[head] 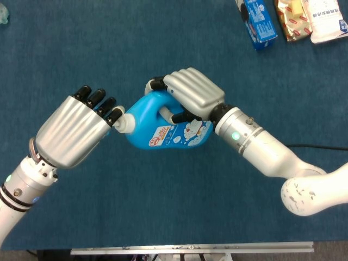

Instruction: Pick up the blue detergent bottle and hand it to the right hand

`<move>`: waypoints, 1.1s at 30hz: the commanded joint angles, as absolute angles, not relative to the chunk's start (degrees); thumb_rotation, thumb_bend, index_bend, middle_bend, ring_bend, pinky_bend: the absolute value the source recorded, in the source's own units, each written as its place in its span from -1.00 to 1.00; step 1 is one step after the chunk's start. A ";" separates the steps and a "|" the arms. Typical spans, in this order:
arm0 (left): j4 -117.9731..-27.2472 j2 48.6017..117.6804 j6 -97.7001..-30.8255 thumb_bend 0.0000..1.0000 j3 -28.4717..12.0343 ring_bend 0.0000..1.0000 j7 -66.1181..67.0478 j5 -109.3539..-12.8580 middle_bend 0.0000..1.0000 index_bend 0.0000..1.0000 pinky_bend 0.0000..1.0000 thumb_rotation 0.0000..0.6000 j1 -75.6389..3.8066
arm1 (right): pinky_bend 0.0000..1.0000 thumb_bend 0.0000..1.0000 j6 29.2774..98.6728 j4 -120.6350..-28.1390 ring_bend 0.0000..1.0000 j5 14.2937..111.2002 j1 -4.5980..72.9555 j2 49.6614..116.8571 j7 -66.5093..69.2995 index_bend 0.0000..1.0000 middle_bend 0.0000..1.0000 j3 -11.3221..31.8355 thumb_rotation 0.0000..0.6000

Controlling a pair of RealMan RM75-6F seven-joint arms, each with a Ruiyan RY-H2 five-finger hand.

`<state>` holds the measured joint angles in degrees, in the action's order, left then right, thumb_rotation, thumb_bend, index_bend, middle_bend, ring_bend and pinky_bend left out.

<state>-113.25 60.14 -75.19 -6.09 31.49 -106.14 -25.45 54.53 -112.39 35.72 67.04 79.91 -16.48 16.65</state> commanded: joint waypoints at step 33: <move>-113.18 57.61 -75.18 -0.66 -9.59 -0.88 33.57 -92.40 -0.83 -1.00 -0.32 1.00 -23.80 | 0.20 0.26 56.04 -114.59 -0.08 45.87 58.85 76.07 -9.40 -0.02 -0.10 15.58 1.00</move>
<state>-113.14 57.77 -74.95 -9.39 33.57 -92.85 -23.95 55.22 -113.68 43.76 60.54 76.92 -11.10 15.62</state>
